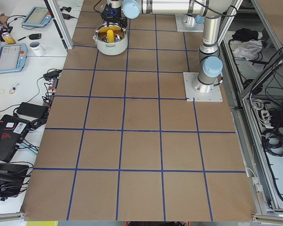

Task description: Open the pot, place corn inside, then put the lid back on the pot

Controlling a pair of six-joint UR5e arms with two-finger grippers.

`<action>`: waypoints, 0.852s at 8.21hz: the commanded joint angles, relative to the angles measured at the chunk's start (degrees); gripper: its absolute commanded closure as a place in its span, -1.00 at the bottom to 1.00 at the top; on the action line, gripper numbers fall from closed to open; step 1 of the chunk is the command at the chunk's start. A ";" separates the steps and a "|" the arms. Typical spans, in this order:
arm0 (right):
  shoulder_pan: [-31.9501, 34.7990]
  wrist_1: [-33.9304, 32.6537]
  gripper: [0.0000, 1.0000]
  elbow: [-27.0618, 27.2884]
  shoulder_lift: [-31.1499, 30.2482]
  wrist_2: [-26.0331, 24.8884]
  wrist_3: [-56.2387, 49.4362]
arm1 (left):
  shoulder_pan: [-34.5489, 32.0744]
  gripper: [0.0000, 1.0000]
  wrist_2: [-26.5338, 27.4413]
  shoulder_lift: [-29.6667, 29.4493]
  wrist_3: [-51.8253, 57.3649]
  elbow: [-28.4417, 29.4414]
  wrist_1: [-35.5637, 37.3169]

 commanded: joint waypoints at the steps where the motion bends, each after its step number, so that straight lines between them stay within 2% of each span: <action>1: 5.17 -6.49 0.20 -1.83 7.48 -1.96 6.88 | 1.35 -1.00 6.48 3.97 13.15 -6.81 -0.07; 2: 5.17 -7.98 0.20 -2.01 8.53 -1.70 7.07 | 1.35 -1.00 6.57 3.71 18.15 -6.65 0.20; 5: 5.17 -9.22 0.20 -2.80 12.66 -1.34 6.81 | 1.18 -1.00 6.57 3.44 18.73 -7.35 0.20; 7: 5.17 -9.75 0.20 -3.33 13.20 -1.34 6.64 | 1.18 -1.00 6.57 3.09 18.73 -7.35 0.20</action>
